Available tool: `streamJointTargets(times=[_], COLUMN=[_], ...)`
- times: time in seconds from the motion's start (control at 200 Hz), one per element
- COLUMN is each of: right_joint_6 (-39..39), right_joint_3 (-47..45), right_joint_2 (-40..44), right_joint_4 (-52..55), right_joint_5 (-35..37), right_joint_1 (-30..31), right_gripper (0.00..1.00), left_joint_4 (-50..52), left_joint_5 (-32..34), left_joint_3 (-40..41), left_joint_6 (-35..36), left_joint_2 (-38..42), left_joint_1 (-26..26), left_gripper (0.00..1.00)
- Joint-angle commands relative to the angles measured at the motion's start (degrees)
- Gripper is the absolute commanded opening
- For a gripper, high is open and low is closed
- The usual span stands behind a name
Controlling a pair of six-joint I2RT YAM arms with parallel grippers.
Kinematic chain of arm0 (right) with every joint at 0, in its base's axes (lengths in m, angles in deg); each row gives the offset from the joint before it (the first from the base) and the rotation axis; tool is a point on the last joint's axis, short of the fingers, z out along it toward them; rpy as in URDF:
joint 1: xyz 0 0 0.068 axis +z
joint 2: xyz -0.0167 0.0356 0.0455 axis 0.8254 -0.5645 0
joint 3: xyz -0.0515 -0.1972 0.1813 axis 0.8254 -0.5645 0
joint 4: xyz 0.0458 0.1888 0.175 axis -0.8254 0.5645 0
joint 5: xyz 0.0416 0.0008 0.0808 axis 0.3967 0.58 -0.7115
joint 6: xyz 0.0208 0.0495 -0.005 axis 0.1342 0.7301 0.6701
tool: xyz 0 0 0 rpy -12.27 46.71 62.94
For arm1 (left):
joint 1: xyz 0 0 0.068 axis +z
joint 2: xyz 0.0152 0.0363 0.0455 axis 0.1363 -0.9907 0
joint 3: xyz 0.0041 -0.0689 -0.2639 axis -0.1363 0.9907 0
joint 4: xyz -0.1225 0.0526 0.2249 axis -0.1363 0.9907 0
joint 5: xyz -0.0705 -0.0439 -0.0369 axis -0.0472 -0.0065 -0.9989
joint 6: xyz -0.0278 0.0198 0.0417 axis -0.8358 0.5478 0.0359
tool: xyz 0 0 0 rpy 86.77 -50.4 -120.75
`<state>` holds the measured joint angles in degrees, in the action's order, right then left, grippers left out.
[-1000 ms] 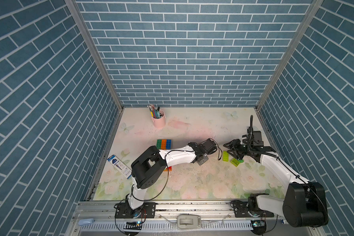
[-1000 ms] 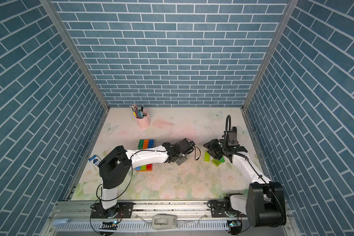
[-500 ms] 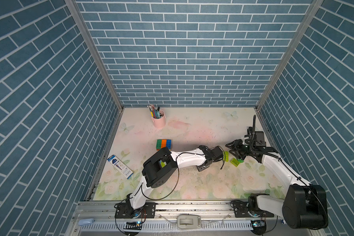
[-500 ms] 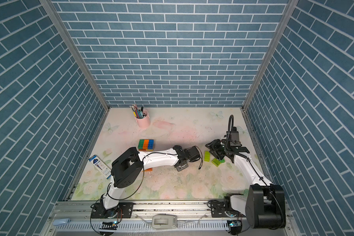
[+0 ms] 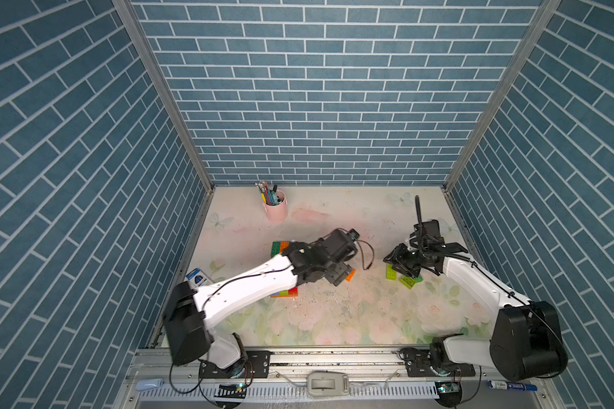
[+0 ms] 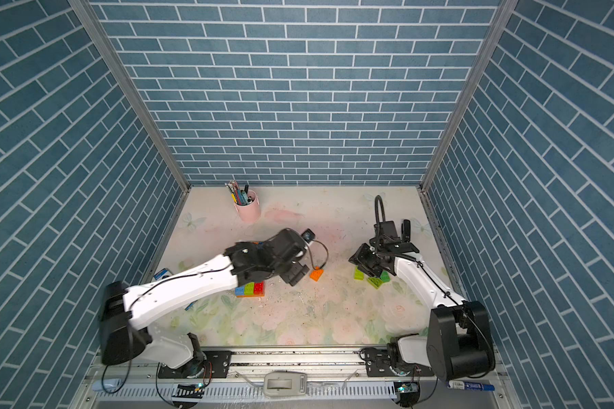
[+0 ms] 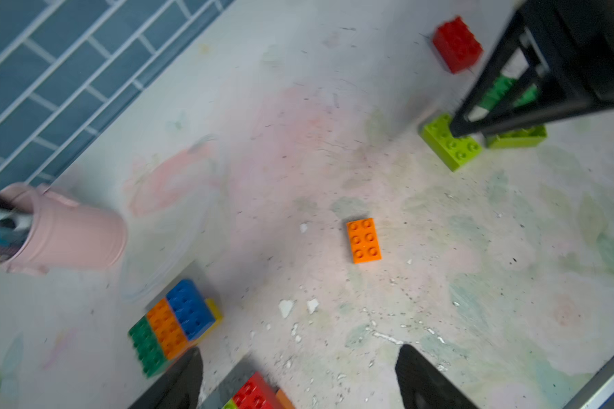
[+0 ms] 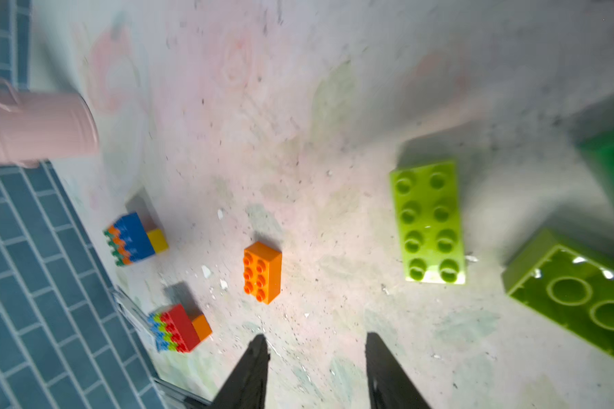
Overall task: Assemble a rectangle with lego
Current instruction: Adjust the lego brick at the center of the board.
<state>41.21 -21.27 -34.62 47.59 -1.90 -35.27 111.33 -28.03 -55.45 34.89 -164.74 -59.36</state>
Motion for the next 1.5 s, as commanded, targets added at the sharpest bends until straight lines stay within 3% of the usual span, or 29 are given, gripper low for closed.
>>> streamJointTargets(times=[0.0,0.095,0.225,0.345,0.45,0.56,0.705,1.17,1.285,1.385,1.495], right_joint_6=[-0.12,3.65,7.09,0.29,-10.07,-15.96,-17.33,-8.4,-10.6,-17.73,-28.34], right_joint_3=[3.66,5.77,8.01,12.09,18.62,23.8,28.22,20.09,19.99,21.2,25.19], right_joint_2=[-4.89,-9.31,-15.27,-18.17,-22.7,-28.37,-34.5,-27.85,-25.98,-24.23,-26.48], right_joint_4=[5.71,3.38,-1.46,2.57,8.55,10.58,10.44,6.54,8.74,15.24,23.79], right_joint_5=[10.58,10.49,7.5,11.85,14.07,13.2,7.82,-2.3,-6.8,-3.53,10.28], right_joint_1=[6.13,11.31,16.58,17.78,17.61,17.28,17.15,21.94,24.93,25.52,26.08], right_gripper=[0.49,0.49,0.49,0.53,0.59,0.62,0.63,0.63,0.64,0.66,0.7], left_joint_4=[-4.4,-8.06,-11.73,-13.54,-15.27,-16.78,-17.23,-16.91,-16.06,-15.68,-16.16], left_joint_5=[-4.77,-8.3,-10.82,-12.99,-15.04,-16.26,-16.02,-15.01,-14.43,-14.36,-14.9], left_joint_3=[8.21,12.75,16.2,17.46,18.69,19.86,20.9,22.03,21.53,21.41,22.18], left_joint_6=[-6.5,-9.59,-10.77,-10.42,-10.93,-11.79,-12.3,-11.25,-10.28,-10.02,-10.38], left_joint_2=[4.55,7.64,9.1,8.81,7.93,6.98,7.23,7.54,7.57,7.79,8.58], left_joint_1=[8.24,13.81,16.6,18.07,18.41,18.47,18.46,18.46,18.64,19.05,20.02], left_gripper=[0.86,0.86,0.86,0.86,0.85,0.85,0.85,0.84,0.84,0.84,0.84])
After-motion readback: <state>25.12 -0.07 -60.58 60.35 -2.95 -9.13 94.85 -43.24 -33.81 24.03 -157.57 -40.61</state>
